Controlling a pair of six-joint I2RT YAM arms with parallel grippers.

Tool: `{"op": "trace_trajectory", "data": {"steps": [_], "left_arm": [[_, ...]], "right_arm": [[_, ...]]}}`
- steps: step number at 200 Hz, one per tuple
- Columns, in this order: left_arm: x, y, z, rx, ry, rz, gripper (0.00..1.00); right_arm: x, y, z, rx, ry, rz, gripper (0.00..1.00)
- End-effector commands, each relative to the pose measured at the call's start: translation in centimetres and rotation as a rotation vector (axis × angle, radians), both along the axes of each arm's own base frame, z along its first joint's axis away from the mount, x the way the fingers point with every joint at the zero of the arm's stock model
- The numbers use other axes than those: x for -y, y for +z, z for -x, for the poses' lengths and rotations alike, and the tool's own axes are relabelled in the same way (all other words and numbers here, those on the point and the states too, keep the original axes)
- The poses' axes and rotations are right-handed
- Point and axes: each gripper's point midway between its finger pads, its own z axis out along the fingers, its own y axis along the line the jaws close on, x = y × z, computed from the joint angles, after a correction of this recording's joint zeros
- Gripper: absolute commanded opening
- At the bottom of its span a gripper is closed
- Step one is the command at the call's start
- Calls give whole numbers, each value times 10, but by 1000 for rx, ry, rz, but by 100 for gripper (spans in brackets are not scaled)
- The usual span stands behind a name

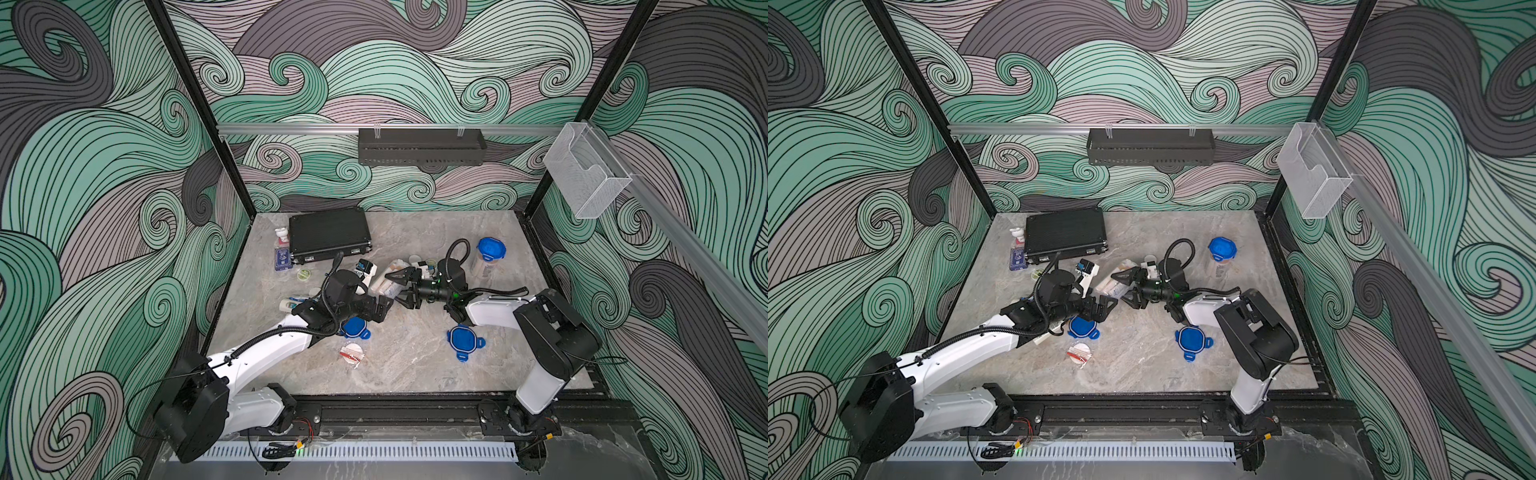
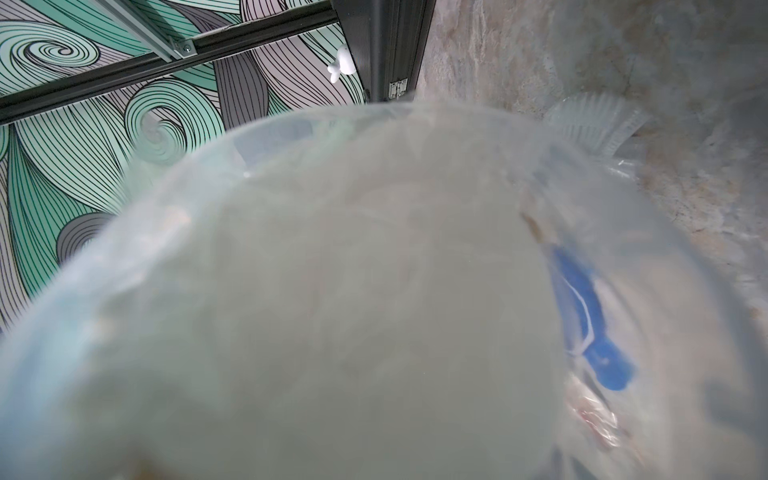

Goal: Take out toiletry kits
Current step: 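Pour the toiletry kits out of the container.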

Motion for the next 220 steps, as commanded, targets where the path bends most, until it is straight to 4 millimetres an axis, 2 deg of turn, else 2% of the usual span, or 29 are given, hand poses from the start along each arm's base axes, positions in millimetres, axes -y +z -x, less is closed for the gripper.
{"op": "trace_trajectory", "data": {"steps": [1, 85, 130, 142, 152, 168, 185, 220], "left_arm": [[11, 19, -14, 78, 5, 47, 98], [19, 10, -20, 10, 27, 71, 75], [17, 8, -18, -22, 38, 71, 55], [15, 11, -17, -22, 48, 70, 49], [13, 16, -16, -24, 54, 67, 43], [13, 22, -14, -39, 49, 58, 31], [15, 29, -12, -74, 33, 40, 27], [19, 40, -11, -144, 19, -3, 17]], "right_arm": [[-1, 25, -1, 70, 19, -70, 49], [2, 34, -3, 68, 11, -82, 50], [6, 36, -4, 63, 7, -93, 53], [9, 35, -5, 62, 4, -91, 56], [12, 34, -5, 59, -3, -86, 68], [16, 33, -6, 59, -2, -73, 76], [24, 31, -8, 57, -12, -58, 85], [54, 19, -12, 50, -45, -15, 92]]}}
